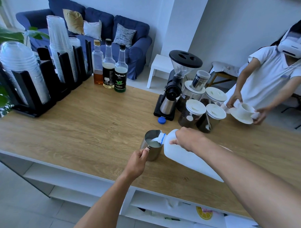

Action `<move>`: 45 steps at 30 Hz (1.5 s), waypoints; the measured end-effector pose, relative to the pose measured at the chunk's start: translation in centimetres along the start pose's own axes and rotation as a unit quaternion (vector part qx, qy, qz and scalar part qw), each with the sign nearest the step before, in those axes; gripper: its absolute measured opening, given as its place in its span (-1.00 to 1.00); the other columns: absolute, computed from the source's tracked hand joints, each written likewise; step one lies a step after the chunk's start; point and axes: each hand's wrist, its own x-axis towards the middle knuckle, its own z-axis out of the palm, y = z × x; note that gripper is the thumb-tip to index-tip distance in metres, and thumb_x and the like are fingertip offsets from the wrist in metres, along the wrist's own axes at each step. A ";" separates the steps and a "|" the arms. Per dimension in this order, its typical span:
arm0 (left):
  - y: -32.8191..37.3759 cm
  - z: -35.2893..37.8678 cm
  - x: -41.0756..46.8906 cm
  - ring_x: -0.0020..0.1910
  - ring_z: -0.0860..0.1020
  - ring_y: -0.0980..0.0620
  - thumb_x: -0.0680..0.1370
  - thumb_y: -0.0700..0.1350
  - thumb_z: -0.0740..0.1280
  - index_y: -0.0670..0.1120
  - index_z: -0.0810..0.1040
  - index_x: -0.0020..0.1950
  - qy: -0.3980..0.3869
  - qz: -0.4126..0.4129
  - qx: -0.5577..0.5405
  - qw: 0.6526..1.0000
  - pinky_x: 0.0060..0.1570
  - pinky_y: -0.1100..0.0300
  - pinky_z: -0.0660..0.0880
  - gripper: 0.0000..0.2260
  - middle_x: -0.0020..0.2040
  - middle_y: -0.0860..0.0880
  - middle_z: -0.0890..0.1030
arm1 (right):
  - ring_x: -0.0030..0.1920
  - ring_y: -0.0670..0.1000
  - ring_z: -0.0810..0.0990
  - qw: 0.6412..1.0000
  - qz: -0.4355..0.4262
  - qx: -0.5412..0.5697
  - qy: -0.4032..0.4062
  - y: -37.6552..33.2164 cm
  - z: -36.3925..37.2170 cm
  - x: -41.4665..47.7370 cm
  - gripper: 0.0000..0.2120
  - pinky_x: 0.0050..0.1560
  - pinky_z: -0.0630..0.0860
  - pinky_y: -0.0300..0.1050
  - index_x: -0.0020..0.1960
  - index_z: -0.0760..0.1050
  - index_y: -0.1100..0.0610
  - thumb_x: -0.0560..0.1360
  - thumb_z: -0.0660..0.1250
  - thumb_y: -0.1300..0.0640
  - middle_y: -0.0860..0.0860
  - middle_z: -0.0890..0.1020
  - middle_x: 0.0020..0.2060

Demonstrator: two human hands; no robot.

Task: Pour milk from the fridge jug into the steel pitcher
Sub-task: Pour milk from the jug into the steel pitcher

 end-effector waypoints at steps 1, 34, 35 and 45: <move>0.0 0.0 0.0 -0.43 0.12 0.12 0.70 -0.01 0.13 0.00 0.13 -0.35 0.000 0.000 -0.001 1.000 -0.37 0.16 0.07 -0.57 -0.45 0.11 0.18 | -0.16 0.05 0.40 1.000 0.005 0.009 0.003 0.0 0.0 0.0 -0.76 -0.45 0.20 -0.18 0.23 0.47 0.10 0.62 0.20 0.04 0.10 0.50 0.10; 0.2 0.1 -0.3 -0.37 0.16 0.03 0.70 0.04 0.12 -0.02 0.16 -0.33 0.007 -0.008 0.012 1.000 -0.29 0.05 0.12 -0.59 -0.41 0.04 0.21 | -0.15 0.05 0.42 0.999 0.024 0.046 -0.002 -0.2 -0.5 -0.2 -0.66 -0.40 0.23 -0.18 0.16 0.46 0.17 0.62 0.15 -0.08 0.08 0.46 -0.05; 0.2 0.1 -0.3 -0.37 0.16 0.03 0.70 0.04 0.12 -0.02 0.16 -0.33 0.007 -0.008 0.011 1.000 -0.29 0.05 0.12 -0.59 -0.41 0.04 0.21 | -0.14 0.04 0.42 0.999 0.025 0.039 -0.003 -0.2 -0.5 -0.3 -0.68 -0.36 0.28 -0.17 0.18 0.46 0.16 0.62 0.15 -0.06 0.10 0.49 0.01; 0.1 0.2 -0.4 -0.39 0.16 0.07 0.70 0.04 0.11 -0.01 0.14 -0.34 0.006 -0.002 0.011 1.000 -0.32 0.08 0.12 -0.58 -0.43 0.09 0.20 | -0.16 0.03 0.38 1.000 0.012 0.013 0.000 -0.2 -0.4 -0.1 -0.74 -0.41 0.21 -0.18 0.22 0.46 0.10 0.63 0.16 0.00 0.06 0.46 -0.04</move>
